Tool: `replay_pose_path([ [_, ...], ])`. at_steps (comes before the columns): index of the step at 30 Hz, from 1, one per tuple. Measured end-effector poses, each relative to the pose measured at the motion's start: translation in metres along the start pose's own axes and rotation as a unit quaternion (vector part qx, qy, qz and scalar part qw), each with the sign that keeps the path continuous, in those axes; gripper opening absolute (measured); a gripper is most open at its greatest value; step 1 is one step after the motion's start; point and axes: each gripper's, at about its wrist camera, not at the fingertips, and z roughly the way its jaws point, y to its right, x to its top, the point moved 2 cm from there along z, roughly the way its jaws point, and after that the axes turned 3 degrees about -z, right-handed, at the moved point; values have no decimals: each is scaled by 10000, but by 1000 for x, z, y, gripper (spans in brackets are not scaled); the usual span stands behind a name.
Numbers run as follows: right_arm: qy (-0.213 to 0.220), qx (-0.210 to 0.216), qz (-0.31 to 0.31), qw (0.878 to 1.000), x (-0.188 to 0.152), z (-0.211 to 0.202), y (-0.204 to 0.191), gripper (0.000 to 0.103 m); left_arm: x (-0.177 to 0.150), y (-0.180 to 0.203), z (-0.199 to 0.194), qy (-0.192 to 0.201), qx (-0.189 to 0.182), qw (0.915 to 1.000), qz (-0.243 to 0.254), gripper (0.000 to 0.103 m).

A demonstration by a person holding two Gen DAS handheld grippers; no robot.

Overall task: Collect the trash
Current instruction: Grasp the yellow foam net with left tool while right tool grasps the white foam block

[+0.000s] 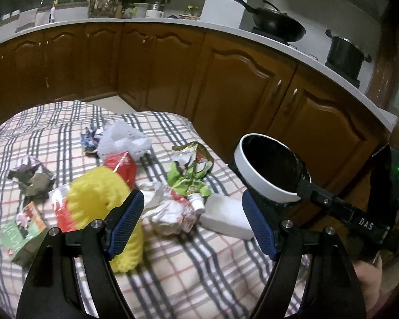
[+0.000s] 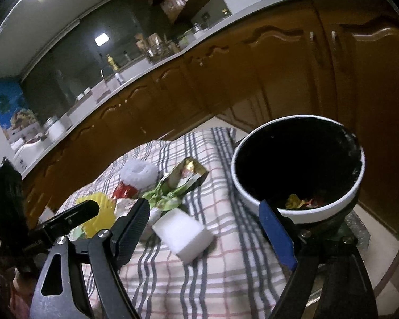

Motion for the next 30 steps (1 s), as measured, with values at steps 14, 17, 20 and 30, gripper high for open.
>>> replay_pose_path([
  [14, -434, 511, -1021, 9925, -13, 27, -40, 86, -8, -37, -31, 199, 488, 9986, -97, 78],
  [17, -553, 530, -1150, 9904, -14, 34, -43, 88, -7, -48, -29, 180, 577, 9980, -208, 80],
  [20, -665, 529, -1356, 9871, -16, 41, -48, 90, -7, -57, -23, 79, 639, 9973, -360, 83],
  [30, -1235, 319, -1867, 9741, -26, 79, -52, 91, -8, -70, 14, -287, 895, 9946, -447, 83],
])
